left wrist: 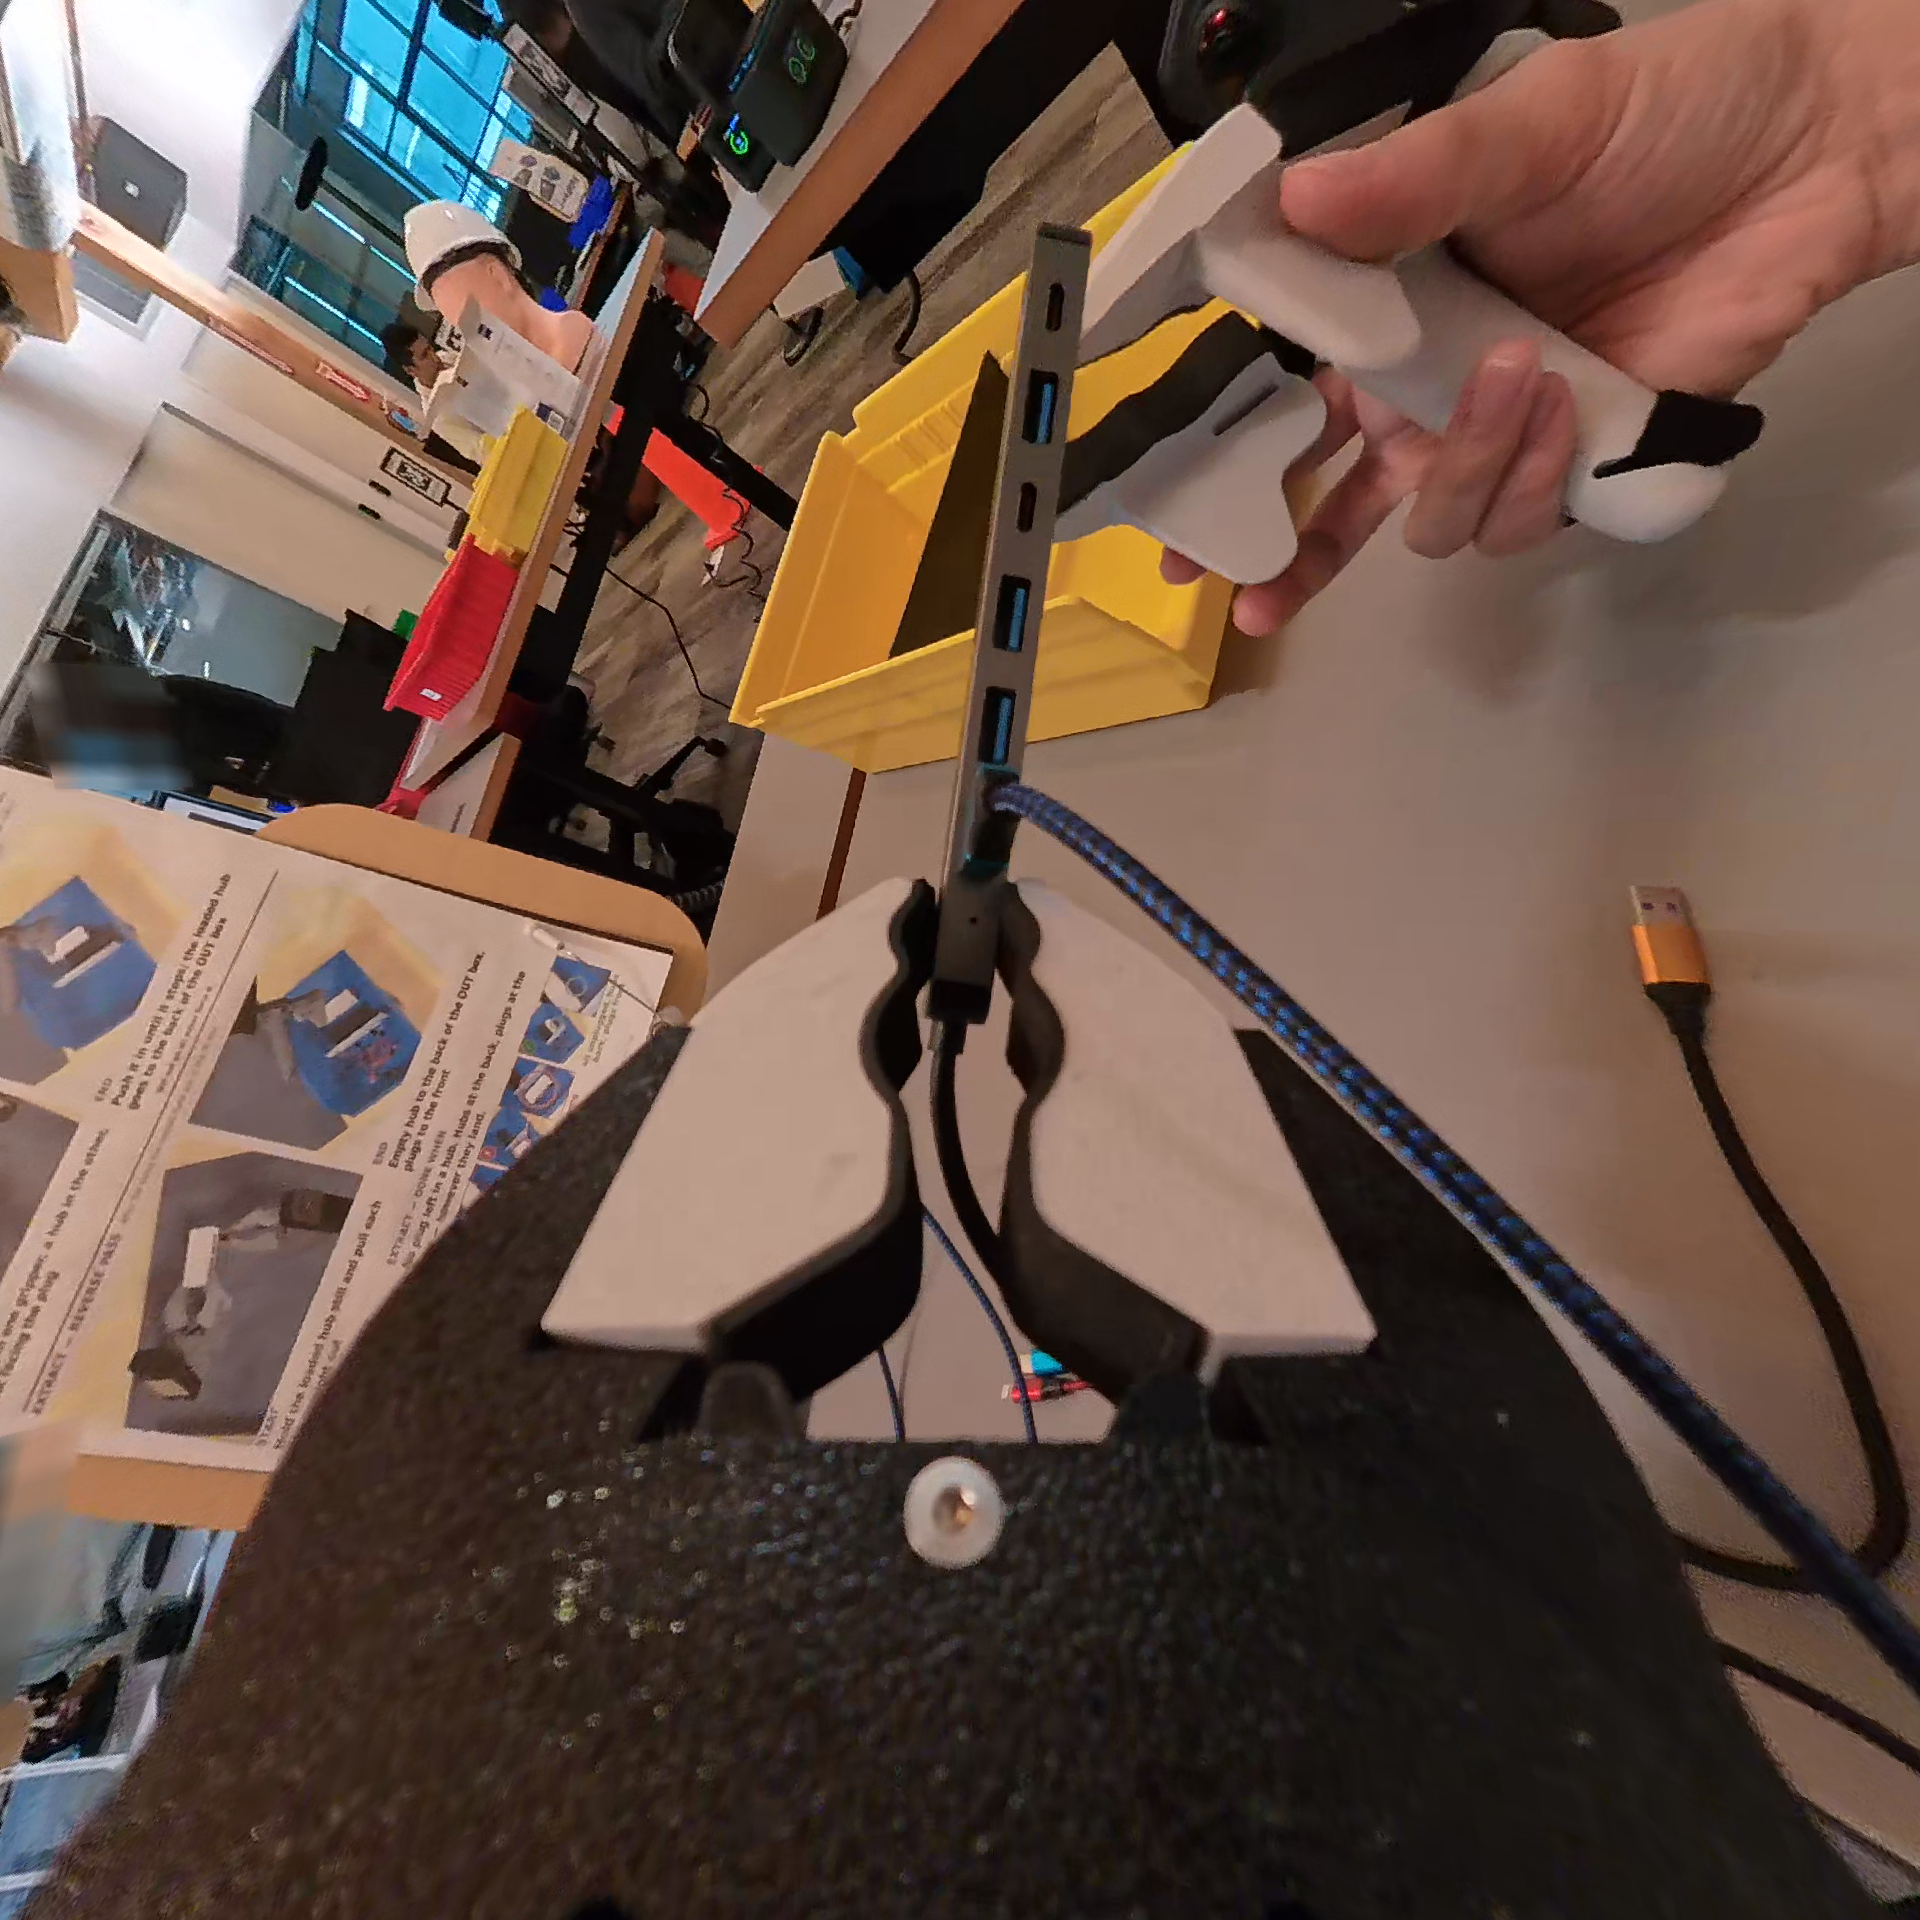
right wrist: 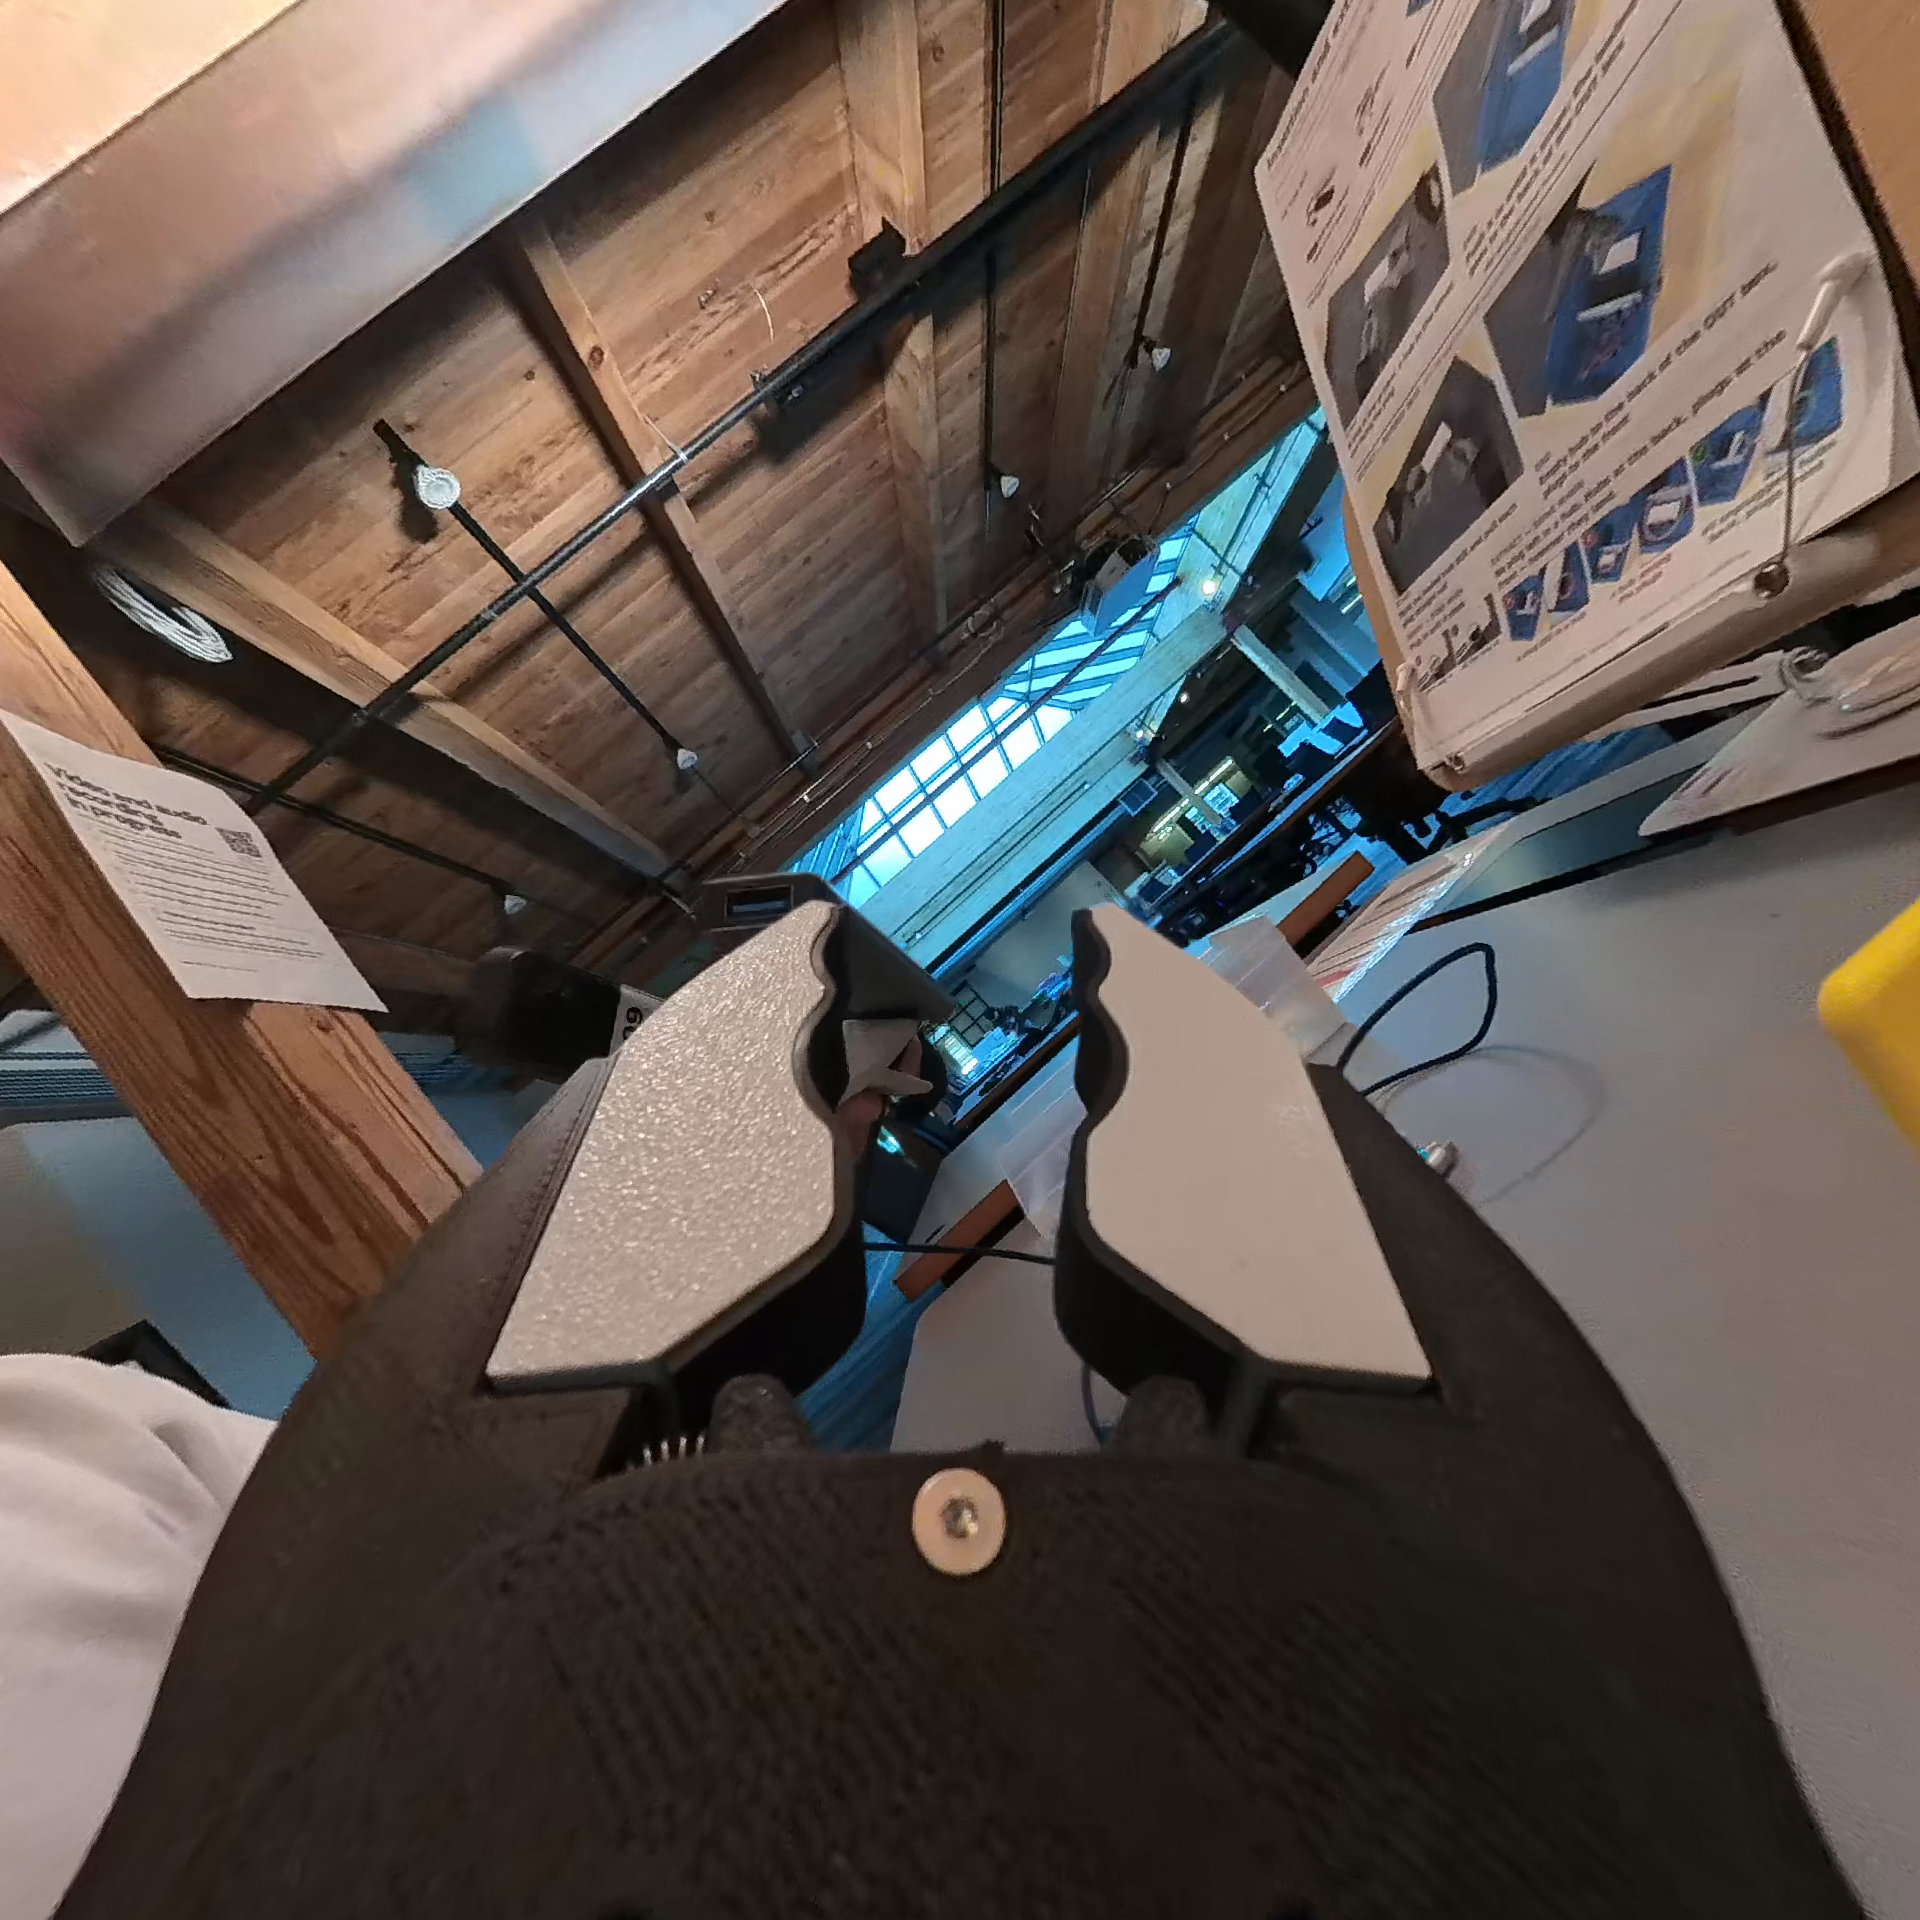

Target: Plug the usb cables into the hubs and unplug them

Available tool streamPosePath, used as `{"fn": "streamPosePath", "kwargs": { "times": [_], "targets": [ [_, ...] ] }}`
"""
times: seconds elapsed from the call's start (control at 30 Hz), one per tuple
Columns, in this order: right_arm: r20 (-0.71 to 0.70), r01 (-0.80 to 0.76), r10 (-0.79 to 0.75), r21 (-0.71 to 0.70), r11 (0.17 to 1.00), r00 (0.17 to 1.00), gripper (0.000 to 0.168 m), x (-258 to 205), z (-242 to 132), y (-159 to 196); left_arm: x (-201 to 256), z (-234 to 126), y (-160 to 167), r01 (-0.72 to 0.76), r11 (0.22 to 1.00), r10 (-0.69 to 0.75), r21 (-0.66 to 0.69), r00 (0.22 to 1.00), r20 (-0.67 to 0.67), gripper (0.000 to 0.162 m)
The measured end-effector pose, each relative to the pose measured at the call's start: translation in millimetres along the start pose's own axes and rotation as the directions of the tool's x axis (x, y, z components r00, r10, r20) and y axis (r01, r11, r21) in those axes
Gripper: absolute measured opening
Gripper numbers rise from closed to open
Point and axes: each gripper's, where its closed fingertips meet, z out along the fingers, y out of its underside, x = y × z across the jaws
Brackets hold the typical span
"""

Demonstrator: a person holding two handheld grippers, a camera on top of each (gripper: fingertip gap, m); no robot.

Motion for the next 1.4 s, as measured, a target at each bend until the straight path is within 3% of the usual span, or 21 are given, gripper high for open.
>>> {"fn": "streamPosePath", "kwargs": {
  "times": [0.37,0.47,0.67,0.9,1.07,1.17,1.27,1.33,1.4],
  "targets": [
    [0.039,-0.226,0.232,-0.123,0.966,0.972,0.036,3.6,0.3,21.8,14.5,-2.9,1.7,-0.128,0.992,0.127,0.003,0.987,-0.098,0.011],
    [0.032,-0.278,0.297,-0.269,0.922,0.954,0.037,1.2,0.0,45.5,26.0,-3.0,-1.9,-0.201,0.978,0.206,0.045,0.964,-0.170,0.012],
    [0.128,-0.261,0.358,-0.469,0.844,0.925,0.036,-22.5,1.1,82.4,47.1,-2.3,-15.2,-0.354,0.921,0.386,0.159,0.880,-0.278,0.012],
    [0.290,-0.259,0.470,-0.547,0.796,0.834,0.019,-51.0,-0.4,98.1,55.0,-2.6,-26.5,-0.506,0.833,0.551,0.225,0.794,-0.255,0.012],
    [0.307,-0.219,0.455,-0.573,0.790,0.836,0.023,-56.0,-0.8,107.9,55.6,4.0,-22.6,-0.587,0.782,0.622,0.209,0.749,-0.227,0.012],
    [0.287,-0.196,0.397,-0.538,0.820,0.872,0.017,-44.5,6.7,108.9,44.9,11.9,-13.9,-0.639,0.755,0.656,0.150,0.730,-0.193,0.019],
    [0.246,-0.175,0.322,-0.477,0.861,0.914,0.011,-28.9,15.8,105.0,12.3,23.9,5.5,-0.635,0.773,0.629,-0.018,0.769,-0.119,0.036],
    [0.222,-0.163,0.279,-0.431,0.888,0.934,0.011,-20.5,18.0,98.4,-21.5,24.3,27.2,-0.593,0.785,0.594,-0.177,0.803,-0.053,0.034],
    [0.182,-0.149,0.229,-0.371,0.917,0.956,0.011,-12.7,18.5,85.1,-55.0,15.0,42.9,-0.464,0.844,0.493,-0.268,0.868,0.049,0.046]
  ]
}}
